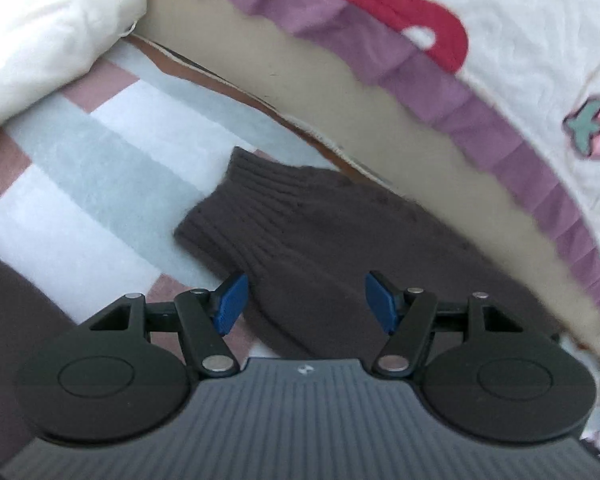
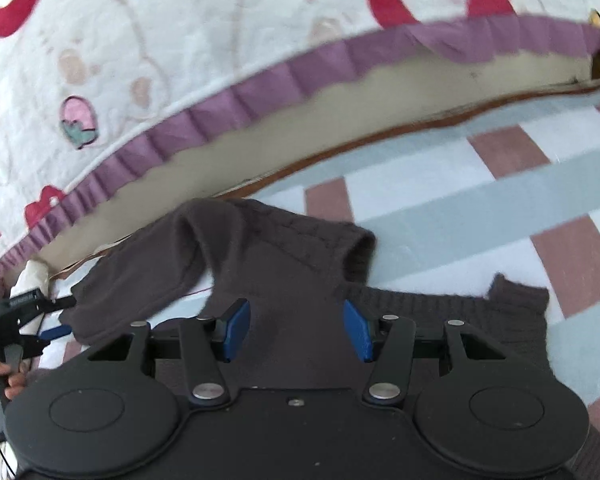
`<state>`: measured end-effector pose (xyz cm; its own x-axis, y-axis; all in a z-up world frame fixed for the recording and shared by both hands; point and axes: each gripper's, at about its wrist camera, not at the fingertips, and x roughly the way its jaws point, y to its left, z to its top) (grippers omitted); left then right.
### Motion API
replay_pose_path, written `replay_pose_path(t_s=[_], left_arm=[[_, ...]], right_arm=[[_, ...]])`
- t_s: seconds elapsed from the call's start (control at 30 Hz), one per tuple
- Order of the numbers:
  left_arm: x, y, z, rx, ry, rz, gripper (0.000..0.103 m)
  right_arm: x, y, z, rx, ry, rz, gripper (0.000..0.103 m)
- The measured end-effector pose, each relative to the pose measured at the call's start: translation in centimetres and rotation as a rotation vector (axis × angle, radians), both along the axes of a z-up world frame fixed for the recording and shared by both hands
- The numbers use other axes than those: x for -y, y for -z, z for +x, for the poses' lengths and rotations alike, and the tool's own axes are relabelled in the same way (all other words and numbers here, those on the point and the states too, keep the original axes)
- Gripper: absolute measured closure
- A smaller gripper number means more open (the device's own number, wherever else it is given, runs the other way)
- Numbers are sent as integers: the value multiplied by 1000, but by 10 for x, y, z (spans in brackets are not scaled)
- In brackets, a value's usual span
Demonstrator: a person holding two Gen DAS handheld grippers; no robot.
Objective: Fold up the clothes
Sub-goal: 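Grasp the other sleeve cuff with the left gripper, then lay the held sleeve across the sweater body with the left gripper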
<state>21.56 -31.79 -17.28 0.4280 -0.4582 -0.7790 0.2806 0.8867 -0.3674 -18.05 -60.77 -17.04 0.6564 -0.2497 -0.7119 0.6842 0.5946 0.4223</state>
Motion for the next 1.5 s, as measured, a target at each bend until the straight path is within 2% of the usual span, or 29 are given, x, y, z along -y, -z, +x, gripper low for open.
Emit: replay_pose_path(t_s=[0.07, 0.2, 0.37, 0.47, 0.5, 0.53, 0.6, 0.67, 0.73, 0.77, 0.8, 0.83, 0.9, 0.93, 1.0, 1.1, 1.2, 1.27, 1.33, 1.5], left_arm=[[1, 9, -1, -29, -13, 20, 39], [-2, 14, -3, -17, -27, -20, 35], [4, 14, 4, -12, -44, -33, 24], [14, 16, 1, 57, -22, 11, 24], [20, 17, 1, 87, 17, 40, 30], [25, 17, 0, 117, 57, 68, 50], [31, 13, 0, 147, 115, 98, 82], [33, 5, 1, 153, 155, 105, 86], [34, -16, -5, 196, 193, 115, 87], [34, -33, -11, 242, 214, 120, 87], [30, -58, -29, 372, 246, 119, 87], [22, -78, -45, 466, 266, 97, 87], [2, -119, -80, 604, 311, 46, 87], [-9, -134, -94, 640, 322, 2, 87], [-37, -164, -125, 677, 369, -139, 87], [-77, -188, -175, 736, 477, -276, 86], [-120, -189, -216, 722, 579, -364, 86], [-148, -180, -227, 646, 589, -440, 86], [-170, -165, -231, 561, 554, -479, 86], [-194, -115, -236, 401, 453, -328, 86]], right_arm=[[1, 2, 1, -28, 2, -21, 46], [-1, 6, 9, -61, -21, -57, 46], [-2, 14, 20, -97, -74, -48, 46], [-7, 17, 27, -118, -115, -63, 46], [-8, 18, 28, -123, -128, -71, 46], [-9, 19, 29, -122, -138, -75, 46], [-6, 24, 29, -107, -143, -56, 46], [2, 31, 26, -69, -132, 20, 45], [17, 43, 17, 59, -110, 227, 43], [23, 50, 12, 118, -91, 323, 40], [29, 57, 7, 167, -69, 410, 39], [33, 62, 3, 199, -45, 479, 39], [36, 68, -2, 201, -17, 526, 39], [36, 69, -2, 205, -10, 535, 39], [36, 72, -3, 221, 13, 560, 38], [39, 83, -11, 288, 69, 637, 37], [43, 95, -22, 377, 143, 729, 38], [45, 97, -28, 416, 180, 759, 38], [43, 95, -28, 412, 177, 745, 37], [31, 87, -18, 364, 145, 680, 37]])
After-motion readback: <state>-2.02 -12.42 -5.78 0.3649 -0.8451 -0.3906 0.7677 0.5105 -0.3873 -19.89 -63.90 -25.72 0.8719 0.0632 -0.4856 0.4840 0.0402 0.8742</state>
